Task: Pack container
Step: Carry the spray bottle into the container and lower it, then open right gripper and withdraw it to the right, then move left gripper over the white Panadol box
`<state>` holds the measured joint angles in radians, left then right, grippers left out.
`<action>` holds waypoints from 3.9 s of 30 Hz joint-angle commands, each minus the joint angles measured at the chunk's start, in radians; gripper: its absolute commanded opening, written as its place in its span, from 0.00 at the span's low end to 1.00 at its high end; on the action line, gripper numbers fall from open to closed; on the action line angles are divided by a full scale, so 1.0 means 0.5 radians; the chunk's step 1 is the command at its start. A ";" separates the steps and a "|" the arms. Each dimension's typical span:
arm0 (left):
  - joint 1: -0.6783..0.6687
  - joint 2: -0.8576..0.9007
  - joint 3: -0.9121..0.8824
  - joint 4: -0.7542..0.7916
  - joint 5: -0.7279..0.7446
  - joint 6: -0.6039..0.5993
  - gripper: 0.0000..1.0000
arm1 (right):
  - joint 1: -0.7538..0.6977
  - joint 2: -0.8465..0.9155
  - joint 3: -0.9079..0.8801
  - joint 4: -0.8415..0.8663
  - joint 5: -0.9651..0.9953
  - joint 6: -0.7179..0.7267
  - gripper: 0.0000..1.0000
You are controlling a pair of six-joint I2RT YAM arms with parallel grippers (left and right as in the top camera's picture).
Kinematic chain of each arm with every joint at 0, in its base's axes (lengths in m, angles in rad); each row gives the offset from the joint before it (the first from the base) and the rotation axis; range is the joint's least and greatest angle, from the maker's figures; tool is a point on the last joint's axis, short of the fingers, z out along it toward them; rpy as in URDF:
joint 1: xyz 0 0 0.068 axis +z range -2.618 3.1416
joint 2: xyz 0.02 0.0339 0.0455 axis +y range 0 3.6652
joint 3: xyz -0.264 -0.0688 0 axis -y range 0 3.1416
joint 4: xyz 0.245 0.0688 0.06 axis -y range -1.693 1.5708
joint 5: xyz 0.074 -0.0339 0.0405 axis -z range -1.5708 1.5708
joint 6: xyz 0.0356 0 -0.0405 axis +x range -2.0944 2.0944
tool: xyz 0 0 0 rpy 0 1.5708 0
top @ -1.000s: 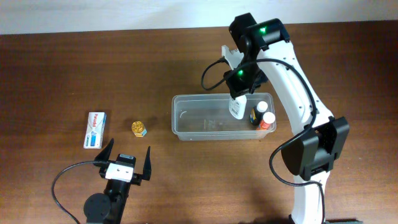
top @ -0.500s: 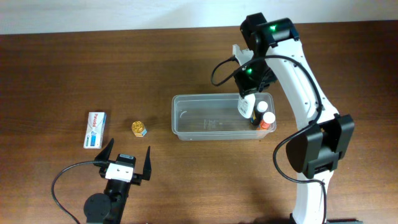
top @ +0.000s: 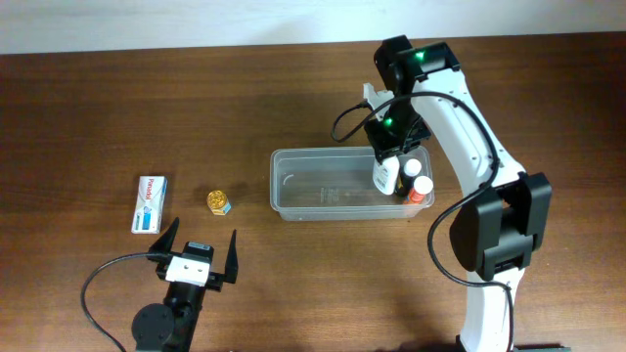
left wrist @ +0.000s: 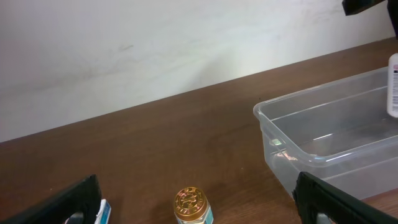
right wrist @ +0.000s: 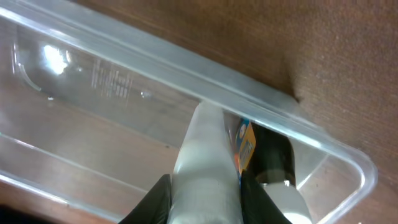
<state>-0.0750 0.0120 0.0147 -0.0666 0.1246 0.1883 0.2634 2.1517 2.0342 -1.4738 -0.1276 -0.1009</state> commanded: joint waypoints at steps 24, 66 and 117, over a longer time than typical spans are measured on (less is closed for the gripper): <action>0.016 -0.012 -0.011 -0.002 0.021 0.031 0.99 | -0.058 -0.034 -0.076 0.063 0.009 0.010 0.36; 0.016 -0.012 -0.011 -0.002 0.021 0.031 0.99 | -1.080 -0.181 0.385 -0.104 0.121 0.443 0.98; 0.016 -0.012 -0.011 0.405 -0.115 0.032 0.99 | -1.358 -0.169 0.383 -0.073 0.120 0.444 0.98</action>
<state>-0.0750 0.0120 0.0113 0.0586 0.1196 0.1894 -0.4175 2.0842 2.2086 -1.5135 -0.0544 0.1093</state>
